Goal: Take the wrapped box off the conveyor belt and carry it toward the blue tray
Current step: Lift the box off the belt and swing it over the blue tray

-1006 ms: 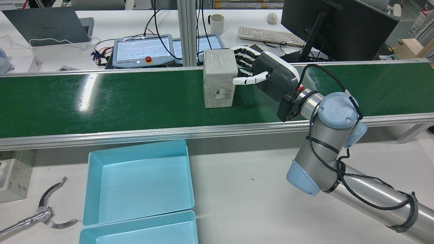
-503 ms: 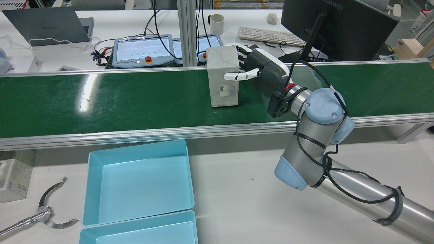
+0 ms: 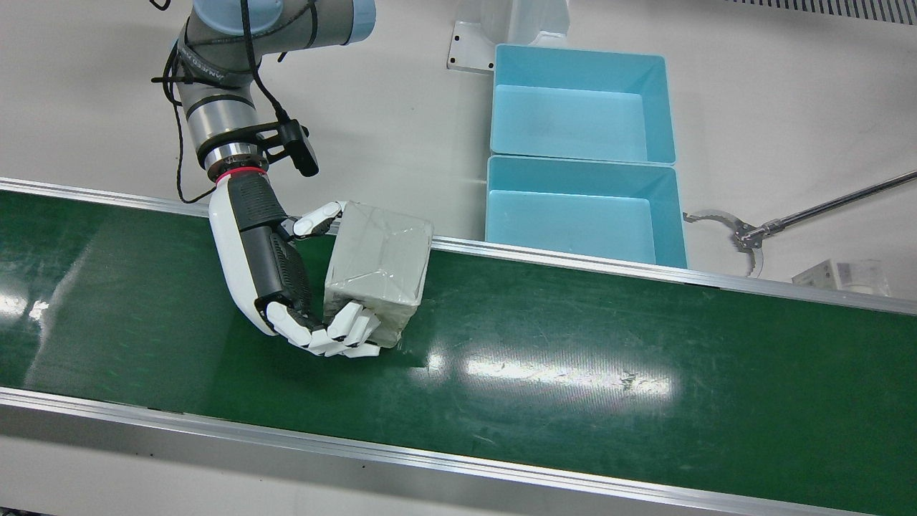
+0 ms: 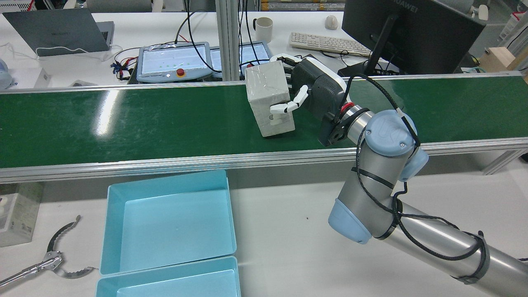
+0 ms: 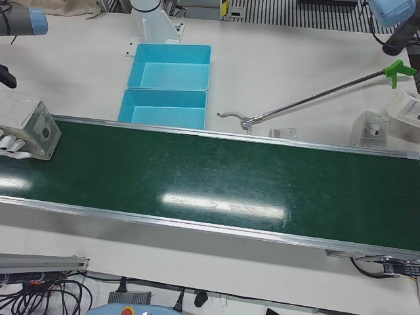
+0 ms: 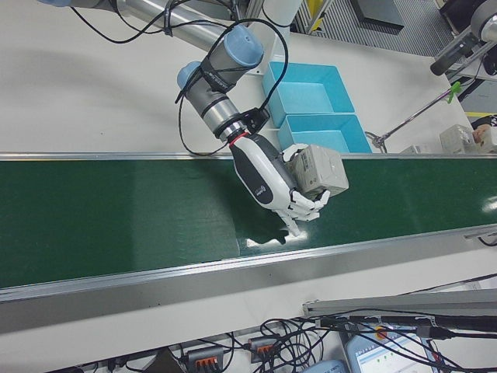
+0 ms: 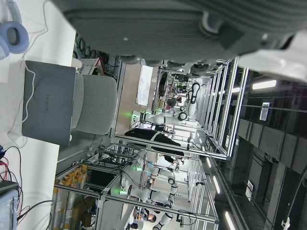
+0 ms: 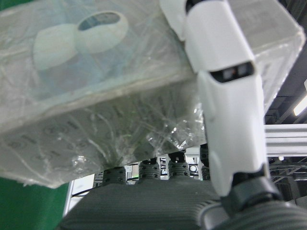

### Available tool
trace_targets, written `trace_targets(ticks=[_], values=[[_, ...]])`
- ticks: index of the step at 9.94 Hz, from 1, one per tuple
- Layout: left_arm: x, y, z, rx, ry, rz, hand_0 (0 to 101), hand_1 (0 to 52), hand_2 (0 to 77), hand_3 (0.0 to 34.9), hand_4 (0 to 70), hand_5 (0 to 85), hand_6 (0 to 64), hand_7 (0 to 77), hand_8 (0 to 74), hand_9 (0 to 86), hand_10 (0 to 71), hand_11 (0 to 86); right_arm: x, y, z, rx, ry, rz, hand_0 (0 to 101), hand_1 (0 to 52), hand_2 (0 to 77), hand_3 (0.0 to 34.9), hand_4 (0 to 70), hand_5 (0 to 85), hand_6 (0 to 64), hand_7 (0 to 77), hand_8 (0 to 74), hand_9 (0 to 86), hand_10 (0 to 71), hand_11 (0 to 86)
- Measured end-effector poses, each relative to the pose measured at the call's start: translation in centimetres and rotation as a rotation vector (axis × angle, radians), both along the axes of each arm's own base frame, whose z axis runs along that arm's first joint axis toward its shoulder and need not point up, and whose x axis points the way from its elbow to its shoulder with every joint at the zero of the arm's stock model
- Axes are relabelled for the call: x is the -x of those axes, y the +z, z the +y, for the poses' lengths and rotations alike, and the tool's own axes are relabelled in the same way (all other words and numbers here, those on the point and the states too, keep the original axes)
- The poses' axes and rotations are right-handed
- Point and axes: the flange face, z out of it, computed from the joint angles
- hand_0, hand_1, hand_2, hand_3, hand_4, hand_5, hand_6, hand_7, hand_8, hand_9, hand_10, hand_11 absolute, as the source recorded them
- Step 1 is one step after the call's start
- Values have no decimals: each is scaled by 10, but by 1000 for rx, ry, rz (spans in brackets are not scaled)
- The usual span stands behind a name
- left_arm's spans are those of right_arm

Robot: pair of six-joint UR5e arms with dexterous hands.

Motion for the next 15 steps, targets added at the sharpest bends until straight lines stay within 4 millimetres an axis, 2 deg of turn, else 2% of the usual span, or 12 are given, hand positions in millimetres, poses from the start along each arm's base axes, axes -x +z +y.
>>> trace_targets(ticks=[2, 3, 4, 5, 7, 8, 9, 10, 12, 13, 14, 15], values=[[0, 0, 0, 0, 0, 0, 0, 0, 5, 0, 0, 11, 0, 0, 0, 0, 5, 0, -21, -38, 29, -31, -7, -25, 536, 98, 333, 105, 235, 556, 245, 502, 365, 436, 311, 278], [0, 0, 0, 0, 0, 0, 0, 0, 5, 0, 0, 11, 0, 0, 0, 0, 5, 0, -25, -55, 45, -54, -17, -38, 546, 16, 376, 56, 251, 627, 278, 551, 404, 469, 387, 355], [0, 0, 0, 0, 0, 0, 0, 0, 5, 0, 0, 11, 0, 0, 0, 0, 0, 0, -18, -67, 64, -73, -32, -51, 543, 11, 382, 41, 251, 638, 284, 556, 404, 475, 393, 360], [0, 0, 0, 0, 0, 0, 0, 0, 5, 0, 0, 11, 0, 0, 0, 0, 5, 0, 0, -74, 85, -79, -50, -61, 543, 11, 382, 33, 251, 638, 284, 562, 404, 475, 398, 360], [0, 0, 0, 0, 0, 0, 0, 0, 5, 0, 0, 11, 0, 5, 0, 0, 5, 0, 57, -87, 130, -87, -65, -54, 514, 11, 382, 31, 251, 638, 295, 605, 425, 502, 431, 382], [0, 0, 0, 0, 0, 0, 0, 0, 5, 0, 0, 11, 0, 0, 0, 0, 5, 0, 93, -95, 150, -94, -74, -56, 512, 11, 382, 32, 251, 638, 300, 698, 447, 551, 485, 398], [0, 0, 0, 0, 0, 0, 0, 0, 5, 0, 0, 11, 0, 0, 0, 0, 5, 0, 126, -97, 162, -105, -88, -70, 498, 0, 398, 31, 273, 693, 305, 698, 447, 573, 502, 404], [0, 0, 0, 0, 0, 0, 0, 0, 5, 0, 0, 11, 0, 0, 0, 0, 5, 0, 157, -94, 167, -117, -105, -87, 498, 0, 398, 31, 273, 693, 316, 693, 447, 573, 502, 404], [0, 0, 0, 0, 0, 0, 0, 0, 11, 0, 0, 11, 0, 5, 0, 0, 0, 0, 191, -89, 170, -136, -140, -93, 500, 0, 398, 32, 273, 687, 316, 693, 447, 573, 507, 404], [0, 0, 0, 0, 0, 0, 0, 0, 5, 0, 0, 11, 0, 0, 0, 0, 5, 0, 199, -90, 171, -146, -157, -95, 501, 0, 398, 10, 300, 638, 311, 671, 447, 573, 453, 376], [0, 0, 0, 0, 0, 0, 0, 0, 5, 0, 0, 11, 0, 0, 0, 0, 5, 0, 202, -93, 172, -155, -170, -99, 515, 0, 398, 26, 262, 567, 262, 638, 404, 633, 360, 289], [0, 0, 0, 0, 0, 0, 0, 0, 11, 0, 0, 11, 0, 0, 0, 0, 5, 0, 203, -98, 173, -164, -179, -106, 506, 11, 393, 70, 169, 485, 180, 545, 355, 627, 251, 180]])
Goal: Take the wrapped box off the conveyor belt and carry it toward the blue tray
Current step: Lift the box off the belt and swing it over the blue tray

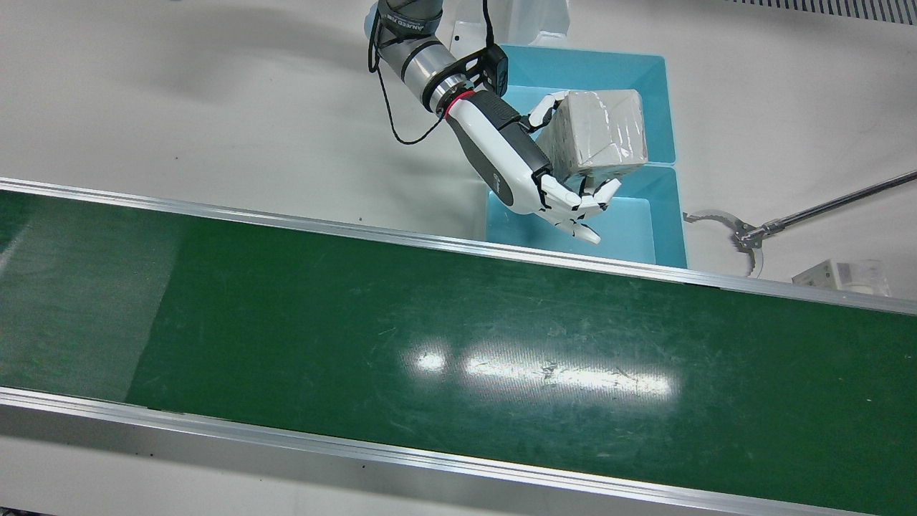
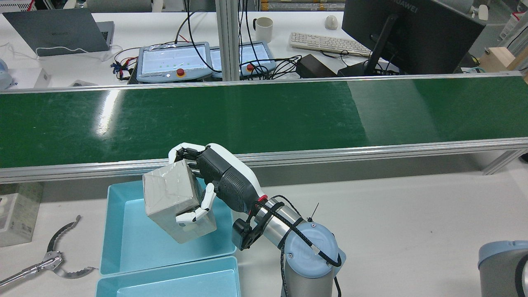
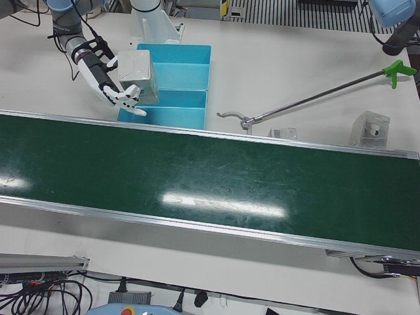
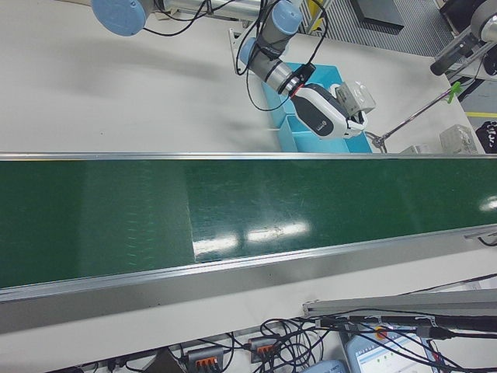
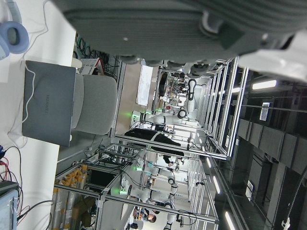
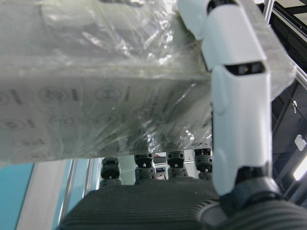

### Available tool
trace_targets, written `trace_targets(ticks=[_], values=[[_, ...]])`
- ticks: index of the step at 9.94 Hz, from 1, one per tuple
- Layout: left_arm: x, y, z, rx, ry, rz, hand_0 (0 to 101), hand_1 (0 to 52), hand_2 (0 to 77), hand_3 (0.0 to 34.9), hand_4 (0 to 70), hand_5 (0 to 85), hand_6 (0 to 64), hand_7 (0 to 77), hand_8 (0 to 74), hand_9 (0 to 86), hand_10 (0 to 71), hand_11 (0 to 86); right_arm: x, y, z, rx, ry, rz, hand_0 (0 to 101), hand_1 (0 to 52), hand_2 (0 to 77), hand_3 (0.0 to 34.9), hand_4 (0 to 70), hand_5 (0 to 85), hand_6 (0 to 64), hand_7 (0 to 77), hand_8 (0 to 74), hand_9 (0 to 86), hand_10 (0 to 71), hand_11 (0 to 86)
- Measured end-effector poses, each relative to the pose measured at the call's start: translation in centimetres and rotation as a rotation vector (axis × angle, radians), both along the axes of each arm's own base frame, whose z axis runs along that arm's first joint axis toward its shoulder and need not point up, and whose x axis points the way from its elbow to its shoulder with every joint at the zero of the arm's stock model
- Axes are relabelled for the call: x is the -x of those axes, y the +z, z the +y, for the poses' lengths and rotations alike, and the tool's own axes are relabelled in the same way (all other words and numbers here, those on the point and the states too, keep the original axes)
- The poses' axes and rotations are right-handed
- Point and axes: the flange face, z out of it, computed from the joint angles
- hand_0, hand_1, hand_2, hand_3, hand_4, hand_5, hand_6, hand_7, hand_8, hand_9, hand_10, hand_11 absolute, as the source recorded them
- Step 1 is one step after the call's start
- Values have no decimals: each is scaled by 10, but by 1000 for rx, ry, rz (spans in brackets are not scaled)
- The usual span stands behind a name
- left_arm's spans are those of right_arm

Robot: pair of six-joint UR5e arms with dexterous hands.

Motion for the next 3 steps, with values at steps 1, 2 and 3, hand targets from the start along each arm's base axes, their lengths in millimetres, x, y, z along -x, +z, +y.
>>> trace_targets(ticks=[1, 2, 3], values=[[0, 0, 0, 0, 0, 0, 0, 0, 5, 0, 0, 11, 0, 0, 0, 0, 5, 0, 0, -6, 1, -10, -9, -9, 543, 54, 349, 121, 82, 398, 98, 469, 295, 573, 142, 76], [0, 0, 0, 0, 0, 0, 0, 0, 5, 0, 0, 11, 0, 0, 0, 0, 5, 0, -2, -13, 3, -19, -15, -22, 543, 54, 349, 121, 82, 398, 98, 469, 295, 573, 142, 76], [0, 0, 0, 0, 0, 0, 0, 0, 11, 0, 0, 11, 0, 0, 0, 0, 5, 0, -9, -21, 4, -28, -16, -40, 463, 87, 175, 219, 153, 316, 49, 305, 120, 458, 0, 11]])
